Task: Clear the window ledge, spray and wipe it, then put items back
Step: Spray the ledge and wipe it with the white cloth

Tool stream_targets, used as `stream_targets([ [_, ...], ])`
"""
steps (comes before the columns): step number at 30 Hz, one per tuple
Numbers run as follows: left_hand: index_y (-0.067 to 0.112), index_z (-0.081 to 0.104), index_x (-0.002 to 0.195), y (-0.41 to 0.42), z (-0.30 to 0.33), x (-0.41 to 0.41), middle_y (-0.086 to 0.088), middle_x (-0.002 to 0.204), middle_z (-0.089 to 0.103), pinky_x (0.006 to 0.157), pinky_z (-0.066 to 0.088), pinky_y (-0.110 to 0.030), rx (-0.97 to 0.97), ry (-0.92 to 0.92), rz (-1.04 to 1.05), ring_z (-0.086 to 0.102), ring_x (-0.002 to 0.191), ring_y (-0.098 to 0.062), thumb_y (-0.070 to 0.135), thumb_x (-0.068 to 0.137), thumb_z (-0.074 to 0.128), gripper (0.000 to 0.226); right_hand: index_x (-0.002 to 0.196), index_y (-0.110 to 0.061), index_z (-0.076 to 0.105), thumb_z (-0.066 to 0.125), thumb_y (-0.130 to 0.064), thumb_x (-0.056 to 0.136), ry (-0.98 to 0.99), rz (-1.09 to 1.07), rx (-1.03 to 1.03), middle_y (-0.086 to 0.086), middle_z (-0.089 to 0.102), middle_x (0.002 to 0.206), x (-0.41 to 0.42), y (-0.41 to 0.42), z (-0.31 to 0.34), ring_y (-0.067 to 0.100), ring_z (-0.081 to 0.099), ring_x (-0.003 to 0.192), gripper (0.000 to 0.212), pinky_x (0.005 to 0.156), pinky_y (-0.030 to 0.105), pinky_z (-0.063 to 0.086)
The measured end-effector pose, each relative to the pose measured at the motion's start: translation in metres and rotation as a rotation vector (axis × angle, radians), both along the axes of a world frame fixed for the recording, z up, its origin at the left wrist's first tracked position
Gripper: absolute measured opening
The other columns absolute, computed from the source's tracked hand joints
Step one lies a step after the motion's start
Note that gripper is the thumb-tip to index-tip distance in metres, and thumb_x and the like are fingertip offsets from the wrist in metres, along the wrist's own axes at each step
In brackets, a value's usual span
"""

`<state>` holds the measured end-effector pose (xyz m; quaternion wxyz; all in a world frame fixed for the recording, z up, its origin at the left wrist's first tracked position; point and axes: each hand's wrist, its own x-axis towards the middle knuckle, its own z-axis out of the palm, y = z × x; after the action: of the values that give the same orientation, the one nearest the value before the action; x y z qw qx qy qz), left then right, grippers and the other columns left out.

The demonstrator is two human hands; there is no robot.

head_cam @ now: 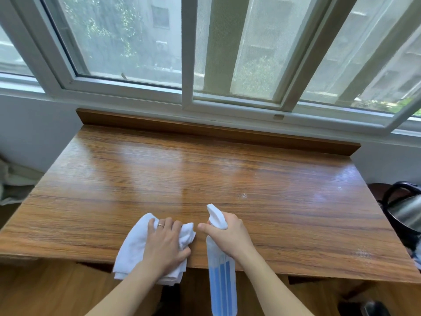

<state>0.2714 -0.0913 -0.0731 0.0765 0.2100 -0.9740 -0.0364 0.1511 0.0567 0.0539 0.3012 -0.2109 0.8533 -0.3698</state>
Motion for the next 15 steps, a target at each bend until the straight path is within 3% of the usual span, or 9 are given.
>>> stream_targets([
  [10,0.017,0.058,0.083,-0.043,0.001,-0.066,-0.002,0.083,0.057,0.082,0.037,-0.05,0.034,-0.067,0.025,0.056,0.078,-0.028,0.054,0.059,0.056,0.044,0.078,-0.008,0.06,0.072,-0.047,0.078,-0.031,-0.044,-0.025,-0.007,0.052,0.065,-0.038,-0.033,0.014,0.007,0.046,0.059,0.041,0.06,0.028,0.037],
  [15,0.016,0.054,0.079,-0.072,0.001,-0.105,-0.002,0.079,0.056,0.082,0.037,-0.05,0.04,-0.079,0.015,0.057,0.075,-0.029,0.055,0.061,0.063,0.044,0.08,-0.004,0.055,0.068,-0.055,0.068,-0.019,-0.112,-0.015,-0.006,0.047,0.065,-0.051,-0.051,0.018,0.01,0.042,0.061,0.054,0.061,0.032,0.035],
])
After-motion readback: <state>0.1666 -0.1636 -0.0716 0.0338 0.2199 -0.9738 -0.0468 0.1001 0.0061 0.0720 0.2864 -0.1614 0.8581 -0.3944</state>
